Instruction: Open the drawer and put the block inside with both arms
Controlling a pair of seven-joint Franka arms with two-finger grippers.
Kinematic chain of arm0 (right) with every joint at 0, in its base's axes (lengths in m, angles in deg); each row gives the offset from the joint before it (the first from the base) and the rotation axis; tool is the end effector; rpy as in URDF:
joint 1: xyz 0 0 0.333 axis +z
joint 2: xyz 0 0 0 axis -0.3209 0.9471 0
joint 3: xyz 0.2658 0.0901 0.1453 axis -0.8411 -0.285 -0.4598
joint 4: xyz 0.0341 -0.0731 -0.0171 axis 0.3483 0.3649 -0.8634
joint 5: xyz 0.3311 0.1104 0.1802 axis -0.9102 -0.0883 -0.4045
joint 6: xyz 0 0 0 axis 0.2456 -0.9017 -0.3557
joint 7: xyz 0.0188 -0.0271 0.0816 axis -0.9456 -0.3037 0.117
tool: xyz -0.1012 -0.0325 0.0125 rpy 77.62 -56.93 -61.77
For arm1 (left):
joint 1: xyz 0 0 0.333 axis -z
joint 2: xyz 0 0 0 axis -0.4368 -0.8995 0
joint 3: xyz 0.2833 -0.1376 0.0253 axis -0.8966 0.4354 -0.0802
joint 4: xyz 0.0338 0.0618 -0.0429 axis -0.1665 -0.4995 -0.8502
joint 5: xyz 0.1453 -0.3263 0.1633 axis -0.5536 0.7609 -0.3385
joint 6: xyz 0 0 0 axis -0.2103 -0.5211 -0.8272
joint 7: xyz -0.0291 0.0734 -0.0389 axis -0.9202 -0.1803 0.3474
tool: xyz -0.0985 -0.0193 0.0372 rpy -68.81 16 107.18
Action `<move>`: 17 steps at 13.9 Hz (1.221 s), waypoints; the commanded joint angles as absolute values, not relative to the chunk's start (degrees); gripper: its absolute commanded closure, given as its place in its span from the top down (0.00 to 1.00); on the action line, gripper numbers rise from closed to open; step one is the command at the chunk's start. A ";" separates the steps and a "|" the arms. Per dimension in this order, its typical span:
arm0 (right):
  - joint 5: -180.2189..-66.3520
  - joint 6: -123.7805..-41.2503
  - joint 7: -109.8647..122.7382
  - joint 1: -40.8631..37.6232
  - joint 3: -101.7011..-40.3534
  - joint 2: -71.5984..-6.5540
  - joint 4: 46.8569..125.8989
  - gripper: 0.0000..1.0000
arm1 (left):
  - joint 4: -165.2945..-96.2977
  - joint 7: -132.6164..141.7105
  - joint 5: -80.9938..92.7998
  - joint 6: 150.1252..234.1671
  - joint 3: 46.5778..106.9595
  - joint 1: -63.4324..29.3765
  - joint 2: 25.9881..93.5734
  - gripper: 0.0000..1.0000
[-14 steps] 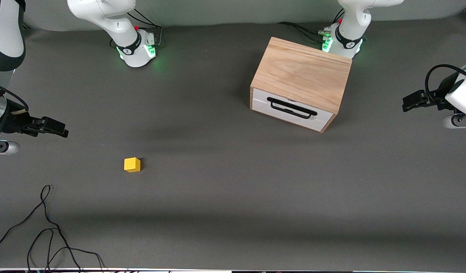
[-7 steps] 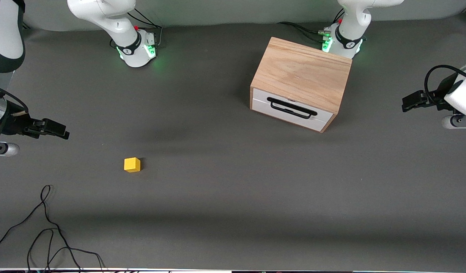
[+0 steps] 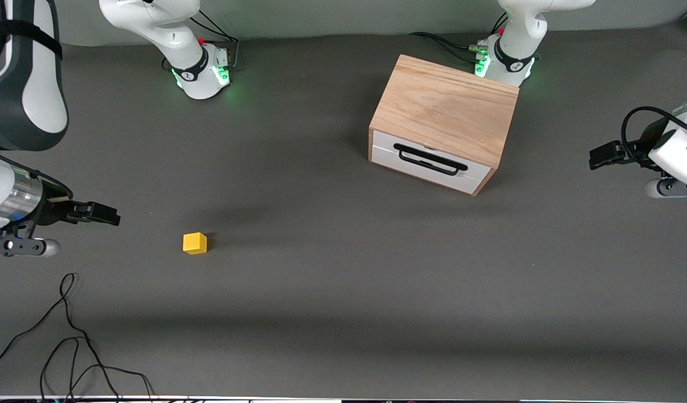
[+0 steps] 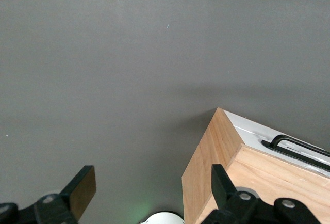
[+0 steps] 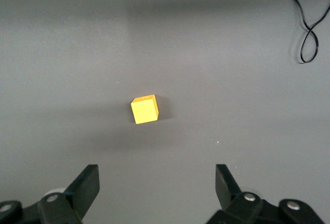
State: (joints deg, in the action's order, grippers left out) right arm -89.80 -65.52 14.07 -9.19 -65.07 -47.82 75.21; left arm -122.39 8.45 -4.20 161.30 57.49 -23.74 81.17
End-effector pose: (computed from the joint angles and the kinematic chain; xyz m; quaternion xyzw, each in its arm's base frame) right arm 0.6329 -0.0023 0.5054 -0.9986 0.0420 0.0327 0.0040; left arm 0.5651 -0.0092 0.5683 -0.9966 -0.0123 0.0807 0.0129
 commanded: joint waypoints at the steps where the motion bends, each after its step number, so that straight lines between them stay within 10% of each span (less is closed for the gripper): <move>1: -90.48 -66.65 14.46 -8.88 -65.14 -48.65 76.56 1.00 | -122.05 7.31 -4.32 161.82 57.39 -22.56 81.18 1.00; 17: -90.13 -68.23 14.81 -7.91 -65.23 -48.21 76.48 1.00 | -121.79 -50.62 -3.97 162.17 60.72 -4.22 78.55 1.00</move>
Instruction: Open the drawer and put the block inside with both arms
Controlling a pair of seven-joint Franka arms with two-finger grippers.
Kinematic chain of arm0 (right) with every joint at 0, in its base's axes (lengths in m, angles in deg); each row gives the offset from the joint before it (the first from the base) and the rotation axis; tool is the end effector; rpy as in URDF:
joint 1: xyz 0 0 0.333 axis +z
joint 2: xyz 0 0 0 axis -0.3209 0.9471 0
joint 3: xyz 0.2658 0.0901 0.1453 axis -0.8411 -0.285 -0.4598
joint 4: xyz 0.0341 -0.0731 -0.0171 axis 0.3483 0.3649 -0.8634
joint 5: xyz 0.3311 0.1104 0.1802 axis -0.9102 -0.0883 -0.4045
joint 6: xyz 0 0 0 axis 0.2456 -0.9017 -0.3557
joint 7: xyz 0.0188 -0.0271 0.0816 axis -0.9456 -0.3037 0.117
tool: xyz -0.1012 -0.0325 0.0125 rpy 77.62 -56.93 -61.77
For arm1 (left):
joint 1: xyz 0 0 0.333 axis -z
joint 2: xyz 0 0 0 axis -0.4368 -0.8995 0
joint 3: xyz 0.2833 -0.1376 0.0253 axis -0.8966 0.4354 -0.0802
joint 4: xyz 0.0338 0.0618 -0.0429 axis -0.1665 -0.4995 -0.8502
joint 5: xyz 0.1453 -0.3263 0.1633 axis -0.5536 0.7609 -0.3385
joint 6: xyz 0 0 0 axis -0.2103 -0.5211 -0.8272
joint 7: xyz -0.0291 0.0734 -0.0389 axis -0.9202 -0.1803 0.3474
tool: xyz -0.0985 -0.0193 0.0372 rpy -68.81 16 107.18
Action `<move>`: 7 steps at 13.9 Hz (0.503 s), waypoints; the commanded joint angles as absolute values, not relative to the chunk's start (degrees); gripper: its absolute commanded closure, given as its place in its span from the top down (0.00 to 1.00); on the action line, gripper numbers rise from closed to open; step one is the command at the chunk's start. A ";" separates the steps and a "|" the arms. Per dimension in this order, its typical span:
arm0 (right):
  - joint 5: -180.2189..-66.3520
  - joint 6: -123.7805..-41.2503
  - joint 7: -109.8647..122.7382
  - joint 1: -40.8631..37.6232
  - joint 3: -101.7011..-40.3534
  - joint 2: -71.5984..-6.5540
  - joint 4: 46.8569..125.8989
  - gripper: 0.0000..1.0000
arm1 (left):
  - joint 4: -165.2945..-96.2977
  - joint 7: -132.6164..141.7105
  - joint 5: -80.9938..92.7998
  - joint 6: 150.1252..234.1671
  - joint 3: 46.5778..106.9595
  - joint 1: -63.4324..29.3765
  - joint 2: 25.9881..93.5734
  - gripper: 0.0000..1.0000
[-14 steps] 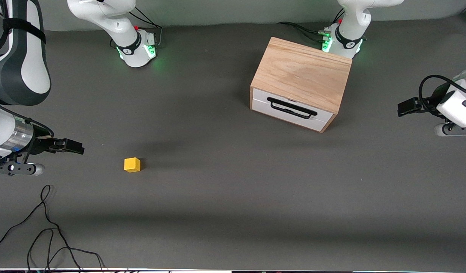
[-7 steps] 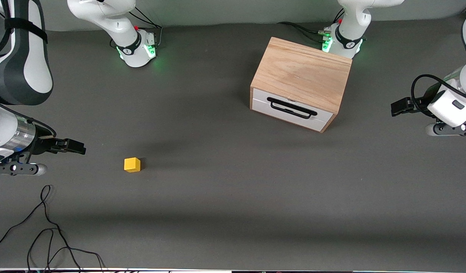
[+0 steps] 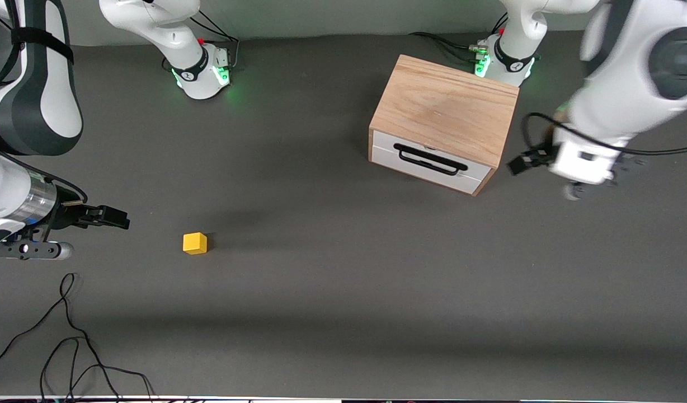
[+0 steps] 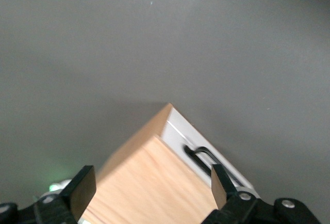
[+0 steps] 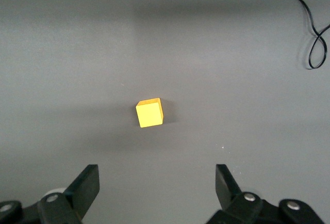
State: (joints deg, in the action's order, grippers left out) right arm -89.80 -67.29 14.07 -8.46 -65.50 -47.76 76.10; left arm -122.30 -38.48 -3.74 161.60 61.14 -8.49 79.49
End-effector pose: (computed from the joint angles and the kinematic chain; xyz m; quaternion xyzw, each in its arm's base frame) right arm 0.6347 0.0096 0.4997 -0.9991 0.0325 0.0257 0.0045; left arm 0.5388 -0.1937 0.5528 -0.9631 -0.2529 0.0740 0.0553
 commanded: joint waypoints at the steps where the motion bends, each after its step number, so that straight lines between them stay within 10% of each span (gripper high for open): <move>1: -90.13 -68.32 14.81 -7.91 -65.23 -48.21 76.48 1.00 | -120.83 -57.92 -3.97 162.17 60.90 -1.41 77.33 1.00; 7: -89.96 -68.50 14.72 -6.94 -65.31 -48.21 76.39 1.00 | -118.35 -88.58 -4.23 162.08 61.34 10.82 70.38 1.00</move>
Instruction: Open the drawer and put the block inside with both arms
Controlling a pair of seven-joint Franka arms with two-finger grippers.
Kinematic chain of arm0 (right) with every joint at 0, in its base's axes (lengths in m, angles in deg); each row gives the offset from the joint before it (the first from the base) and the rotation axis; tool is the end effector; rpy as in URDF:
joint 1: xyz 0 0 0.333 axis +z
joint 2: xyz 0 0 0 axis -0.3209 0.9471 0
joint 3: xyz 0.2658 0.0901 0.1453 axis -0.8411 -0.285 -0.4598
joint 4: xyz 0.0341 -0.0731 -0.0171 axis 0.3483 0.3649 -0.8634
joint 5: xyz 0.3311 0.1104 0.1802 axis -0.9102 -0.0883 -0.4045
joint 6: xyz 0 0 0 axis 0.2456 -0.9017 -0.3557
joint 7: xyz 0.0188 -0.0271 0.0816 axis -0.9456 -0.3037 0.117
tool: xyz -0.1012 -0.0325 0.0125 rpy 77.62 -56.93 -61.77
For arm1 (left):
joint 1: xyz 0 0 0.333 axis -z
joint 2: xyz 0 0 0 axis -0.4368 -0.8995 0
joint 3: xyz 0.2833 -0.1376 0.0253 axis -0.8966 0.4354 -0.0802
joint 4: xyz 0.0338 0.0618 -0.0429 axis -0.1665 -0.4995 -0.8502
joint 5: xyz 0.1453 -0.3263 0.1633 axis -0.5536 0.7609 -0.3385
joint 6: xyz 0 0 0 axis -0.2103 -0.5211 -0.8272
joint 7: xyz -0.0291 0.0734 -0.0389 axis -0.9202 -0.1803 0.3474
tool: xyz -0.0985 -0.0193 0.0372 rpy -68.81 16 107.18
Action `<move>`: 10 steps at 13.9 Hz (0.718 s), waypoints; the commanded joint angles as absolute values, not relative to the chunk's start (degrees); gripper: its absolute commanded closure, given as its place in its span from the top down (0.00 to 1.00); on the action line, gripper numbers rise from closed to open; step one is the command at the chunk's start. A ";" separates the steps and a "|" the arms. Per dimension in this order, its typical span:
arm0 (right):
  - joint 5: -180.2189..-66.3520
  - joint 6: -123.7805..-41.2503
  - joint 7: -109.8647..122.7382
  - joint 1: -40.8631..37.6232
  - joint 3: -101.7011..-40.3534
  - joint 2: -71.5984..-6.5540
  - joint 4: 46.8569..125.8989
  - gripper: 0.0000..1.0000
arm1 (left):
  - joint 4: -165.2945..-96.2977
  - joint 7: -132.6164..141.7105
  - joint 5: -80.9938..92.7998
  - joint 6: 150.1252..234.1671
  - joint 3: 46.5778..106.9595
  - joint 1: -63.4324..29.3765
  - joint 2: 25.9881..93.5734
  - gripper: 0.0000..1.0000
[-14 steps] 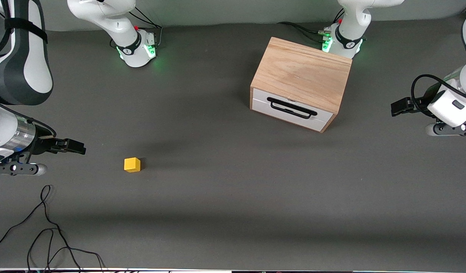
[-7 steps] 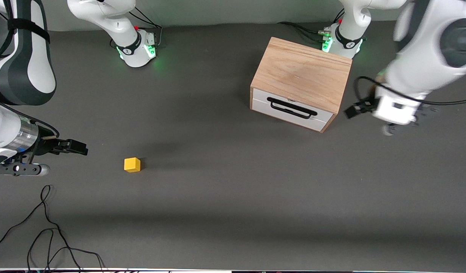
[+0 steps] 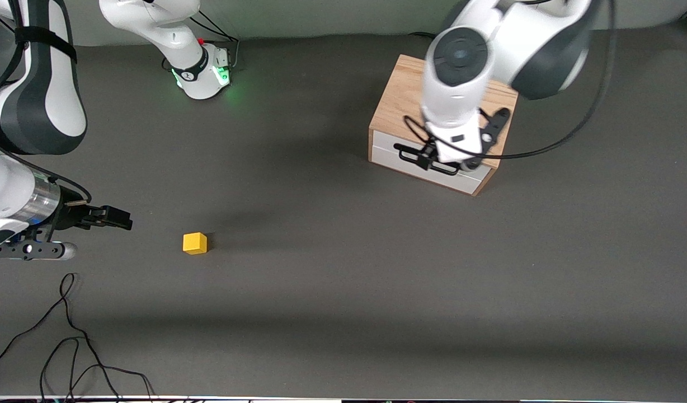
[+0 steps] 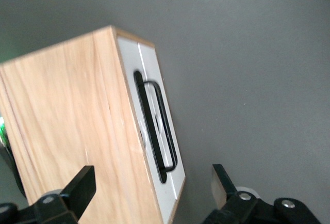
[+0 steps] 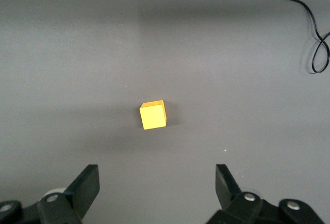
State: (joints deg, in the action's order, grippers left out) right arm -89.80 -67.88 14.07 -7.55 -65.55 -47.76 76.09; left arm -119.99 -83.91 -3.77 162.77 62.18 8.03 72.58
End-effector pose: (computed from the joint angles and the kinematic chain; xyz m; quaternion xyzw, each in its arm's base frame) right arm 0.6356 0.0202 0.5006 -0.9995 0.0242 0.0206 0.0045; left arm 0.4804 -0.3639 0.5017 -0.8711 -0.4756 0.0503 0.1111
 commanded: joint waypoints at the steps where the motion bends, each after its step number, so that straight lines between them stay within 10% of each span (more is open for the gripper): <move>1: -89.96 -68.50 14.72 -6.94 -65.31 -48.21 76.30 1.00 | -119.23 -88.67 -4.23 162.52 61.34 11.01 70.11 1.00; 10: -89.96 -68.85 14.72 -6.85 -65.31 -48.21 76.56 1.00 | -135.48 -86.91 -4.93 179.91 60.99 10.04 67.74 1.00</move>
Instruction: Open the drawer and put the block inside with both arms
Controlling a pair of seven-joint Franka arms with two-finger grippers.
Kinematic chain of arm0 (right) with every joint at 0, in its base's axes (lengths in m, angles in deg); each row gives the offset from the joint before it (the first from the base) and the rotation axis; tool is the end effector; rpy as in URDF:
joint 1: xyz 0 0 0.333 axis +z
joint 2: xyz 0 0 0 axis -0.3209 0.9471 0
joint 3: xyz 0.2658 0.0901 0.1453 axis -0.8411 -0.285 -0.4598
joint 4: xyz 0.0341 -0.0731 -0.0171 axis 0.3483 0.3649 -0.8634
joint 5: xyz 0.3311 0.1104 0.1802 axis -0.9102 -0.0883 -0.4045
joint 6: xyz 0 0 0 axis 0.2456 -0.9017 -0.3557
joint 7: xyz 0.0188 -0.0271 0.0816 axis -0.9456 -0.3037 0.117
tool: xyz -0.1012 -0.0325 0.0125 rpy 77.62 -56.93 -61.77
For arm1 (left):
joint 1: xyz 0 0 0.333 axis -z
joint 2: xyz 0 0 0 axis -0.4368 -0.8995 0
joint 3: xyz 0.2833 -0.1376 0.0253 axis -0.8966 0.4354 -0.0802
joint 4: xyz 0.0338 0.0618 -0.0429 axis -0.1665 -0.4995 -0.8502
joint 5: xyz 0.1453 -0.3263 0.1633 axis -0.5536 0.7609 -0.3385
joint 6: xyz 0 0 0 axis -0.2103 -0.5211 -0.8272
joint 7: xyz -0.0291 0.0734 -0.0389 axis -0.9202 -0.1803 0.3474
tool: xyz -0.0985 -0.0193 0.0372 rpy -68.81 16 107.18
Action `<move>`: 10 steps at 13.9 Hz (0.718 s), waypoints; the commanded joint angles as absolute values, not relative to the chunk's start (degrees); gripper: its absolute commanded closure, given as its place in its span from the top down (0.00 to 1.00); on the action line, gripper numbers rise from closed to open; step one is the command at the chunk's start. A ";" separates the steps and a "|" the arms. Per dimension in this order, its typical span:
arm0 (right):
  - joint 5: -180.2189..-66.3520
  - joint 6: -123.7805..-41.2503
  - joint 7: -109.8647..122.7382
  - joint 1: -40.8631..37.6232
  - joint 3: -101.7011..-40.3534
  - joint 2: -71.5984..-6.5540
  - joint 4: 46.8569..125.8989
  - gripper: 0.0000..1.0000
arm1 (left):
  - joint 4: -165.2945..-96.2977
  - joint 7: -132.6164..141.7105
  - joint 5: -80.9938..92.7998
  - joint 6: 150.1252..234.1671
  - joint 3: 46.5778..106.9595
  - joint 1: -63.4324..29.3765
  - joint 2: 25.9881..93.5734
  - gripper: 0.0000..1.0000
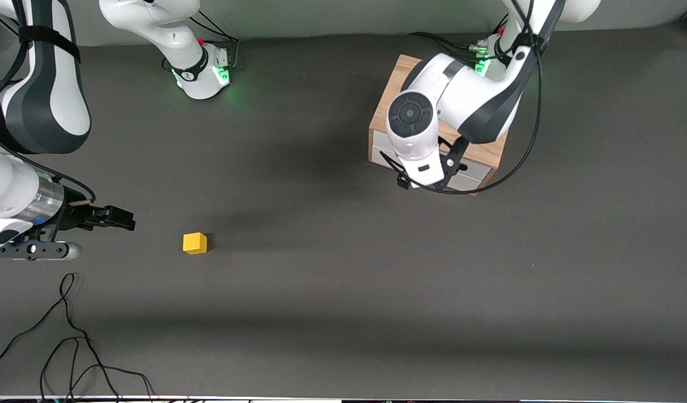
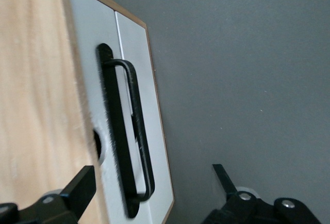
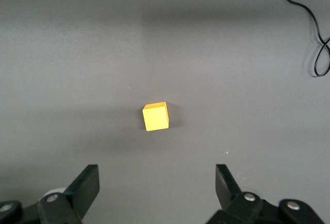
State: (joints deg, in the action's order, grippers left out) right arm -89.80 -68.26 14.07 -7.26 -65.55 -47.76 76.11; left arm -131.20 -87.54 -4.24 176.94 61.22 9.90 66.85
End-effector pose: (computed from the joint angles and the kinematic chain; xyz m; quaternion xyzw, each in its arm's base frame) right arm 0.6362 0.0234 0.5010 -0.9996 0.0217 0.0174 0.0045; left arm 0.4789 -0.3760 0.3678 -0.8582 -0.4921 0.0518 0.1364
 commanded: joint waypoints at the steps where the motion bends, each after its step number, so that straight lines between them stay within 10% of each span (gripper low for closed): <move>1: -89.96 -68.85 14.72 -6.85 -65.31 -48.21 76.56 1.00 | -136.54 -86.91 -4.93 180.53 60.99 10.04 67.48 1.00; 10: -89.96 -68.85 14.72 -6.77 -65.31 -48.21 76.56 1.00 | -136.56 -87.88 -4.41 183.88 60.99 10.05 63.00 1.00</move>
State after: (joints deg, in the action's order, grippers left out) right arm -89.80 -68.26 14.07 -7.26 -65.55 -47.76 76.12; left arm -136.49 -87.54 -4.26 182.79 61.10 9.87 64.57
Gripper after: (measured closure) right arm 0.000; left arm 0.000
